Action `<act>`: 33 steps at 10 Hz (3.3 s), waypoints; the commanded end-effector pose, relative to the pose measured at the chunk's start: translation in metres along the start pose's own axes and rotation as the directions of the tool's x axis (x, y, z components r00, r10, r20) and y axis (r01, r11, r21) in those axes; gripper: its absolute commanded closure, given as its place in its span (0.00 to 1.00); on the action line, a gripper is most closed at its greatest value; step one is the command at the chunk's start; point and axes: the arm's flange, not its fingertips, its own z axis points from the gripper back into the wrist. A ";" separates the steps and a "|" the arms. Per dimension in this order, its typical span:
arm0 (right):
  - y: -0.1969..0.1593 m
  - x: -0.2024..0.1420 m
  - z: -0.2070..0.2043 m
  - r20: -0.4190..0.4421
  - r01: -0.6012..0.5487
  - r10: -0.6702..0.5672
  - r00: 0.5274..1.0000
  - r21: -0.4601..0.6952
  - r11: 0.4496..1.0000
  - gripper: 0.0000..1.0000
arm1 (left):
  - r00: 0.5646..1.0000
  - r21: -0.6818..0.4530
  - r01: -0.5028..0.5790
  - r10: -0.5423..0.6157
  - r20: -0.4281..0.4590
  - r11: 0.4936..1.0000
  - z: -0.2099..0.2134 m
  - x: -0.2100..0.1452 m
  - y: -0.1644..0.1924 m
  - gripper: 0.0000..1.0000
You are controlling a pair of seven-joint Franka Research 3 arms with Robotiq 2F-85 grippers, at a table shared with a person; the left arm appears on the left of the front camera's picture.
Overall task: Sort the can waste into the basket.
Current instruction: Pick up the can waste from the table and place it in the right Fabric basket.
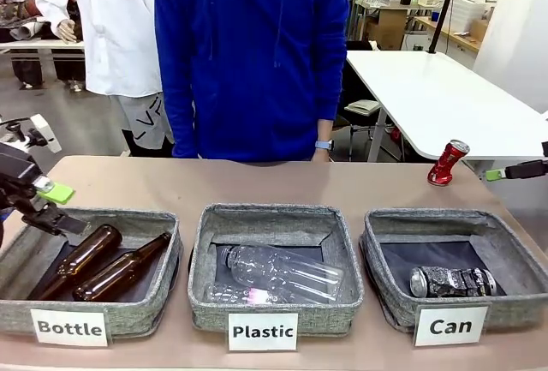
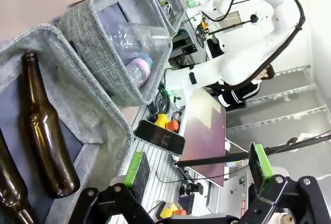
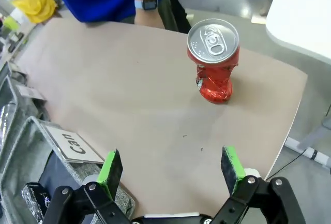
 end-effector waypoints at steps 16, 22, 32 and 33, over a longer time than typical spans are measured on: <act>-0.082 0.009 -0.111 0.311 -0.322 0.315 0.897 -0.028 0.946 0.00 | 1.000 -0.013 -0.001 0.001 -0.007 1.000 0.003 -0.004 -0.002 0.00; -0.086 0.011 -0.132 0.385 -0.298 0.270 0.883 0.013 0.955 0.00 | 1.000 -0.013 -0.001 0.001 -0.007 1.000 0.003 -0.004 -0.002 0.00; -0.085 0.014 -0.134 0.462 -0.261 0.200 0.864 0.072 0.963 0.94 | 1.000 -0.013 -0.001 0.001 -0.007 1.000 0.003 -0.004 -0.002 0.00; -0.083 0.016 -0.133 0.461 -0.272 0.204 0.863 0.085 0.958 1.00 | 1.000 -0.013 -0.001 0.001 -0.007 1.000 0.003 -0.004 -0.002 0.00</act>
